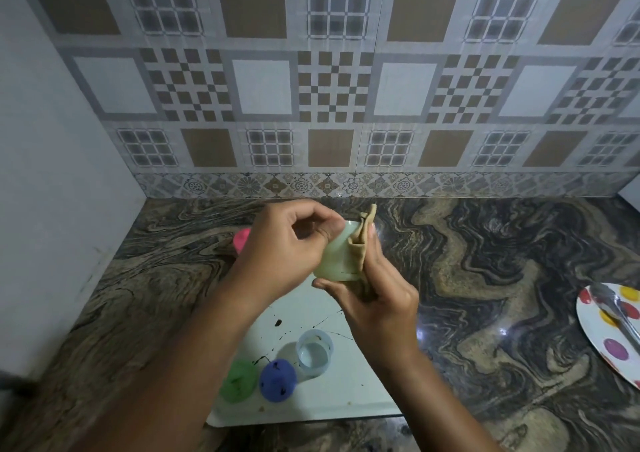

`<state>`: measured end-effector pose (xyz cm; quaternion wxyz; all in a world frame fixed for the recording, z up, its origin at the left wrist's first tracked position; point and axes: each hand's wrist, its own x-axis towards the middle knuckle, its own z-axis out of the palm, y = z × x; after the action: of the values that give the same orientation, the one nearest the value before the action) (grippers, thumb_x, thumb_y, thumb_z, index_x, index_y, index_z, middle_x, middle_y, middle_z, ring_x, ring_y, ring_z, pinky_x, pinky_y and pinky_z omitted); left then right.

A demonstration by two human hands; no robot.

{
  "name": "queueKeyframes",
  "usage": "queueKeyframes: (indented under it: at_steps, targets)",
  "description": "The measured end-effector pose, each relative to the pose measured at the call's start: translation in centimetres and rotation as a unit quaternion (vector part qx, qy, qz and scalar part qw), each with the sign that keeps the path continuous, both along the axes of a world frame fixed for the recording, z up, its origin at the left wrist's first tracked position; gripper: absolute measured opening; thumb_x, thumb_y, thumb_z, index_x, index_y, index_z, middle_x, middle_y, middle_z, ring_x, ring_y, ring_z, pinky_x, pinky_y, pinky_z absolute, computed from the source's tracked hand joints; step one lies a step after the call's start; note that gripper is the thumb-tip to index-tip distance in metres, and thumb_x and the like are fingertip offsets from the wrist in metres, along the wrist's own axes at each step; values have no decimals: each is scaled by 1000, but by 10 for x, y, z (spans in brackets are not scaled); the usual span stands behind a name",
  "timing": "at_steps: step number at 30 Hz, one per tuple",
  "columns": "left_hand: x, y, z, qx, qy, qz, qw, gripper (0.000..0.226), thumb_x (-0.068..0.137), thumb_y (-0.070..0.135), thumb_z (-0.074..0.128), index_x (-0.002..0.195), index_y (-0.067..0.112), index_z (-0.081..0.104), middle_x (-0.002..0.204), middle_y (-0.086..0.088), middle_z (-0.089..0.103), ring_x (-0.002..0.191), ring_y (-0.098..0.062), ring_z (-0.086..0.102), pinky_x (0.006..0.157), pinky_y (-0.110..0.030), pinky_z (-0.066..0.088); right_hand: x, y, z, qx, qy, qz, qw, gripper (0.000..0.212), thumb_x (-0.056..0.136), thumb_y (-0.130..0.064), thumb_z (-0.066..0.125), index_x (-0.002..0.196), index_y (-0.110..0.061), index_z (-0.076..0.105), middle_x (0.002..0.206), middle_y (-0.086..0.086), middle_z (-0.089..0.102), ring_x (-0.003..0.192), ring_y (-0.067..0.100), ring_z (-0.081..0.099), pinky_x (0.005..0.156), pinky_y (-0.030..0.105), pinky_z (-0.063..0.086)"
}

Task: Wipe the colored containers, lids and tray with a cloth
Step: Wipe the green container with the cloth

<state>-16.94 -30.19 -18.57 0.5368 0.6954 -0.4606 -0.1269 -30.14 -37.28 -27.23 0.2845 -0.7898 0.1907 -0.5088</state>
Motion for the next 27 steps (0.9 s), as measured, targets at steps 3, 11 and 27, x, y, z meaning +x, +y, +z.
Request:
queueKeyframes:
  at_steps: [3, 11, 27]
  targets:
    - [9, 4, 3, 5, 135, -44, 990, 35, 83, 43, 64, 106, 19, 76, 104, 8, 77, 100, -11, 72, 88, -37, 58, -4, 1, 4, 167, -42, 34, 984, 86, 80, -57, 79, 136, 5, 59, 104, 10, 69, 88, 14, 67, 76, 41, 62]
    - [10, 0, -2, 2, 111, -6, 994, 10, 86, 19, 74, 81, 28, 74, 76, 8, 72, 76, -16, 67, 76, -51, 61, 0, 2, 8, -48, 16, -30, 998, 85, 81, -40, 80, 143, 9, 45, 142, 30, 55, 139, 27, 49, 114, 24, 42]
    - [0, 3, 13, -3, -23, -14, 1000, 6, 86, 21, 75, 84, 27, 75, 80, 16, 72, 73, -4, 67, 69, -17, 52, -1, -3, 2, -27, -11, -2, 1000, 85, 80, -42, 82, 141, 7, 49, 138, 27, 60, 133, 28, 58, 109, 36, 50]
